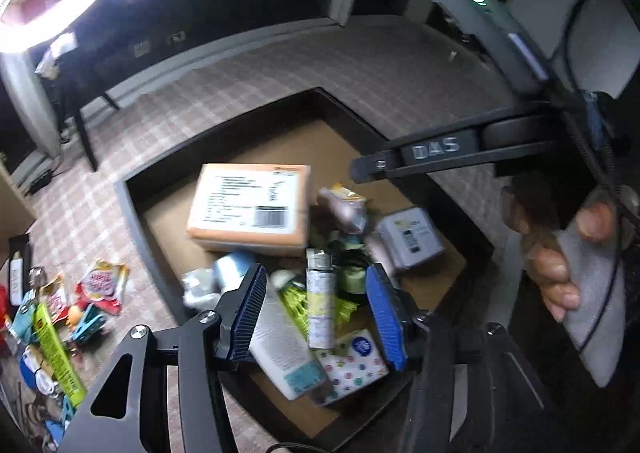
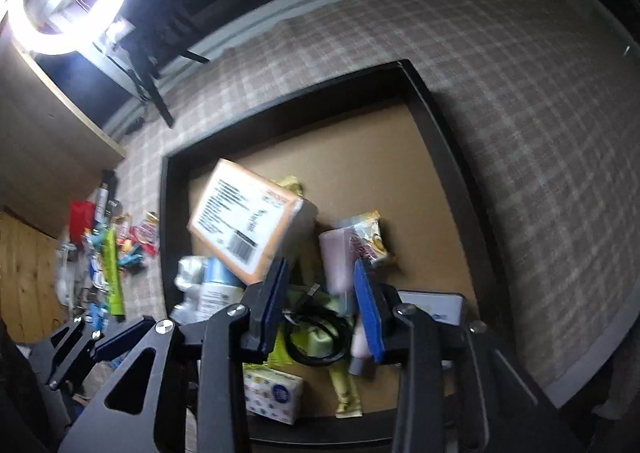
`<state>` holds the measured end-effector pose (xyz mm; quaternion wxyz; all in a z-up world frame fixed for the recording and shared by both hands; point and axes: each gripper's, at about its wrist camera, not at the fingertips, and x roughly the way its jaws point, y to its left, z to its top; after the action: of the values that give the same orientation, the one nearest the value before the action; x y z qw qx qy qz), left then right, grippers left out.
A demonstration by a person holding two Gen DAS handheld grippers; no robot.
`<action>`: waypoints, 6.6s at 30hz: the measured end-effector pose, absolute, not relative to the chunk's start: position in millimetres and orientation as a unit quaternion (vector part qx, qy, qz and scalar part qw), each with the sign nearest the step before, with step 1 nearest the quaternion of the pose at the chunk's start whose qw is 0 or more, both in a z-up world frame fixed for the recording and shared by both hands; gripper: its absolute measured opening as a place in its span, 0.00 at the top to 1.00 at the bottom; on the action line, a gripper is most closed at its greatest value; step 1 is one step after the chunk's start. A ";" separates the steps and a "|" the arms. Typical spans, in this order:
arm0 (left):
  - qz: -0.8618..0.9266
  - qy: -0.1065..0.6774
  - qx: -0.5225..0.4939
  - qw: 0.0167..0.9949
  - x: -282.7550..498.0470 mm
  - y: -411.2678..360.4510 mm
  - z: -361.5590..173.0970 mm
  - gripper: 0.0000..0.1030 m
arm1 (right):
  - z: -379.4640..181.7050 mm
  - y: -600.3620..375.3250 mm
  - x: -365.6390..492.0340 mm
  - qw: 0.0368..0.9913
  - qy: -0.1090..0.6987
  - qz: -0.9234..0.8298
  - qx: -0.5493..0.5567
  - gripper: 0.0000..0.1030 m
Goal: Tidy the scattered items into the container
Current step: 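Carry the pink tube and lighter over the tray and open both tools, then grasp the yellow-green tube with both tools together, then carry the yellow-green tube over the tray and release it, then grasp the white cable with the left tool while the right tool grasps the black pen, then carry the cable and pen over the tray and open both tools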
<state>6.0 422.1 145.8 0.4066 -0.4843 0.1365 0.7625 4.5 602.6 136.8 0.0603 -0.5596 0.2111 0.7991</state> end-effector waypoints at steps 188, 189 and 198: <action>0.813 -0.118 -0.559 0.115 -93.7 129.9 100.8 0.88 | 110.0 326.4 -89.5 -0.249 0.084 0.753 -0.604 0.90; 0.815 -0.116 -0.555 0.119 -92.9 134.8 105.2 0.88 | 113.2 328.6 -89.3 -0.247 0.089 0.756 -0.600 0.90; 0.820 -0.085 -0.531 0.196 -88.5 205.6 146.1 0.88 | 156.0 410.6 -70.7 -0.192 0.132 0.802 -0.549 0.90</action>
<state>-88.5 205.6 146.1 0.1964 -0.5310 -0.0847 0.8199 -70.7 410.6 156.0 -0.1921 -0.5494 0.1322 0.8024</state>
